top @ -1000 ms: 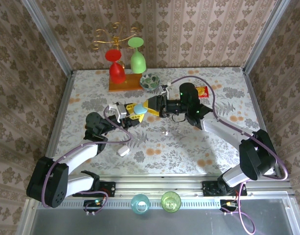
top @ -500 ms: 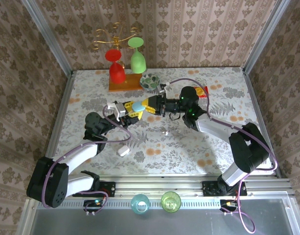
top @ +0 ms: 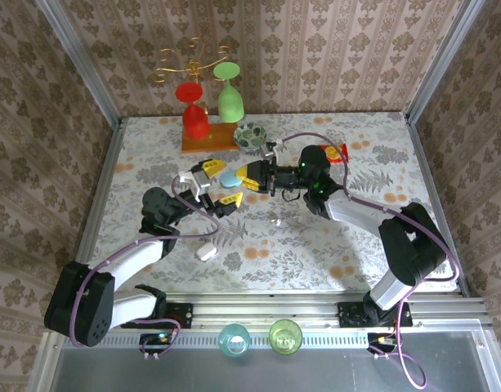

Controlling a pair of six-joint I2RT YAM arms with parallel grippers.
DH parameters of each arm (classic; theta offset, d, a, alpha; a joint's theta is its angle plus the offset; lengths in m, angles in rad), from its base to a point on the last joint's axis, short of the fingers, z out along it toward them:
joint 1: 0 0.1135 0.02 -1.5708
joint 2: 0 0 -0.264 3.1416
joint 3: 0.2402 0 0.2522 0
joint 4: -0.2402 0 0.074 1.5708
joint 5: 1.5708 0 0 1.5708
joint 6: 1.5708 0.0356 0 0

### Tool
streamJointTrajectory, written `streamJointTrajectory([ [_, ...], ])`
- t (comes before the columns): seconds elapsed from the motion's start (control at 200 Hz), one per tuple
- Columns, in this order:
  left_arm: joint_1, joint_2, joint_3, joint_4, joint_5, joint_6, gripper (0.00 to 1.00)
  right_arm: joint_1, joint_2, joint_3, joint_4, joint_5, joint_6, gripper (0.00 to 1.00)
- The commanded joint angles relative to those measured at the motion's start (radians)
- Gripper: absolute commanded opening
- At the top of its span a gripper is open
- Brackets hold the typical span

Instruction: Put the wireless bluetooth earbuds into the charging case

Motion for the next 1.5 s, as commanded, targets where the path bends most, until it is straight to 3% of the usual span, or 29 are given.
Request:
streamJointTrajectory([
  [0.0, 0.004, -0.038, -0.031, 0.013, -0.027, 0.019, 1.00, -0.031, 0.008, -0.010, -0.079, 0.027, -0.084, 0.19],
  [0.135, 0.006, -0.077, -0.059, -0.075, -0.084, 0.069, 1.00, -0.078, 0.016, 0.004, -0.277, 0.098, -0.236, 0.19],
  [0.315, -0.014, -0.087, -0.091, -0.246, -0.202, 0.179, 1.00, -0.106, 0.096, 0.104, -0.631, 0.307, -0.512, 0.19],
  [0.54, -0.116, -0.057, -0.072, -0.457, -0.295, 0.327, 1.00, -0.114, 0.295, 0.250, -0.741, 0.466, -0.617, 0.19],
  [0.895, -0.132, 0.011, -0.045, -0.520, -0.260, 0.332, 1.00, -0.129, 0.497, 0.395, -0.814, 0.560, -0.662, 0.21],
  [1.005, -0.131, 0.012, -0.030, -0.546, -0.285, 0.296, 1.00, -0.141, 0.488, 0.386, -0.824, 0.579, -0.676, 0.30],
  [1.15, -0.131, -0.002, -0.015, -0.590, -0.361, 0.238, 1.00, -0.156, 0.431, 0.344, -0.820, 0.601, -0.706, 0.54],
  [1.36, -0.177, -0.075, 0.069, -0.942, -0.635, 0.136, 1.00, -0.165, 0.273, 0.235, -0.814, 0.649, -0.819, 0.76],
  [1.49, -0.218, -0.081, 0.133, -1.195, -0.828, -0.108, 1.00, -0.164, 0.176, 0.163, -0.810, 0.647, -0.874, 0.82],
])
